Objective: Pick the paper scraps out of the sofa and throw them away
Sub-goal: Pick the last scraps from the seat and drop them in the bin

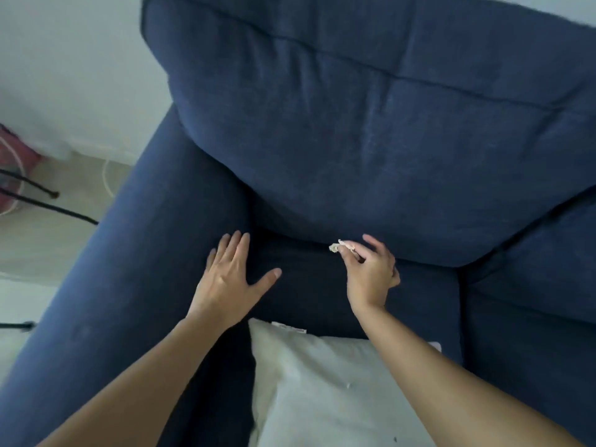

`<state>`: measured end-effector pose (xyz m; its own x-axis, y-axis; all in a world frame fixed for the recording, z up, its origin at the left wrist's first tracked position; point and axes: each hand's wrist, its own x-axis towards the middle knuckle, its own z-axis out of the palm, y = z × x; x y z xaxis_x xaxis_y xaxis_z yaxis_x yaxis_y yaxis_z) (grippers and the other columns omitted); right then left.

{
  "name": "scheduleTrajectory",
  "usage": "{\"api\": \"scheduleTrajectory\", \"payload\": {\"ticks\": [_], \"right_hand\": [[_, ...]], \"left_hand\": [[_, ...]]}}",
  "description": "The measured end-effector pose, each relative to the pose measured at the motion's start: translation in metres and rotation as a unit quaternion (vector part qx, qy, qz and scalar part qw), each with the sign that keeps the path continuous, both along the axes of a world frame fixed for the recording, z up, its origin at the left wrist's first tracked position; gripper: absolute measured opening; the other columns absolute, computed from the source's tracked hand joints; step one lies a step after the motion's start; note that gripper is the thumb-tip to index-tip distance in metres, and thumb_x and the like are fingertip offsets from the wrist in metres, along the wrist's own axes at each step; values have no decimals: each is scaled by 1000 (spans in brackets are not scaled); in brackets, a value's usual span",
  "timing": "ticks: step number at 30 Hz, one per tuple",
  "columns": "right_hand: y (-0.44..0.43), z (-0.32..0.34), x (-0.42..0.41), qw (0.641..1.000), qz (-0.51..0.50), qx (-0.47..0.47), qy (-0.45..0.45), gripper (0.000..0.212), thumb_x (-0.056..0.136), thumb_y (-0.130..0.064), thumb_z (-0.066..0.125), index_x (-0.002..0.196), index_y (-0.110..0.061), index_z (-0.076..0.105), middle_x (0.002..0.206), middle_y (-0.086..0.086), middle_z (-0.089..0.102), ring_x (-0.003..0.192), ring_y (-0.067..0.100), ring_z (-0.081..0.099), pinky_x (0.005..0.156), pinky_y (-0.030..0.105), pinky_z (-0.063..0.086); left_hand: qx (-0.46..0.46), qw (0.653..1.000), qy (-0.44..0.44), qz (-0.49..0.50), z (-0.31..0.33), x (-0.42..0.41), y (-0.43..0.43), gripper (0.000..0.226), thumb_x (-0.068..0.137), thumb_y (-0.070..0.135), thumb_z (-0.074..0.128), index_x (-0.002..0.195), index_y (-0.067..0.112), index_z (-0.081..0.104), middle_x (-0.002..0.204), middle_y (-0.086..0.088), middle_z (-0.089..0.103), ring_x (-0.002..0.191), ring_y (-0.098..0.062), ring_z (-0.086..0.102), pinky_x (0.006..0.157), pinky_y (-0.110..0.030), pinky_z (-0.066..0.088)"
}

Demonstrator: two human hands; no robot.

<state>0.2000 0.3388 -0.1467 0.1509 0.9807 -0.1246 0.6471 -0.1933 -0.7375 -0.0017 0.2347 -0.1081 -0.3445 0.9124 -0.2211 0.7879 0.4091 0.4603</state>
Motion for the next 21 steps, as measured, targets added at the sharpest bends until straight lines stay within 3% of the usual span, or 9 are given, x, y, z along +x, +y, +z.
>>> {"api": "scheduleTrajectory", "payload": {"ticks": [4, 9, 11, 16, 19, 21], "right_hand": [[-44, 44, -77, 994, 102, 33, 5, 12, 88, -37, 74, 97, -36, 82, 128, -14, 63, 125, 12, 49, 99, 34, 21], [-138, 86, -179, 970, 235, 52, 23, 12, 87, -43, 73, 95, -38, 81, 122, -15, 62, 122, 9, 48, 98, 34, 22], [-182, 95, -216, 954, 291, 65, 23, 12, 87, -43, 74, 94, -37, 81, 114, -15, 64, 114, 10, 50, 95, 35, 25], [-298, 101, -288, 886, 458, 70, -2, 12, 93, -37, 71, 98, -34, 81, 94, -15, 65, 99, 11, 49, 87, 34, 27], [-361, 94, -311, 833, 553, 30, -11, 18, 92, -30, 73, 107, -25, 81, 95, -2, 73, 102, 20, 55, 88, 32, 40], [-398, 84, -320, 804, 594, 14, -26, 19, 91, -30, 74, 108, -24, 81, 97, 6, 73, 96, 21, 61, 78, 28, 44]], "left_hand": [[36, 997, 51, 40, 39, -58, -71, 94, 88, 72, 40, 156, 13, 14, 164, -5, 11, 150, -19, -3, 121, -39, 1], [25, 988, 75, 130, 66, -133, -204, 94, 86, 76, 37, 154, 13, 20, 161, -8, 21, 149, -25, 7, 120, -44, 12], [10, 982, 66, 179, 71, -158, -263, 97, 85, 75, 40, 155, 12, 17, 163, -8, 16, 150, -25, 4, 121, -44, 8], [-7, 956, 53, 288, 66, -195, -409, 100, 83, 78, 41, 157, 17, 11, 165, -4, 8, 150, -19, -3, 121, -39, 1], [-28, 944, 49, 325, 51, -198, -483, 98, 83, 80, 38, 157, 21, 12, 165, -4, 8, 150, -20, -4, 121, -41, 1], [-42, 938, 43, 341, 37, -193, -524, 96, 83, 80, 37, 157, 23, 13, 164, -4, 10, 151, -22, -2, 121, -43, 3]]}}
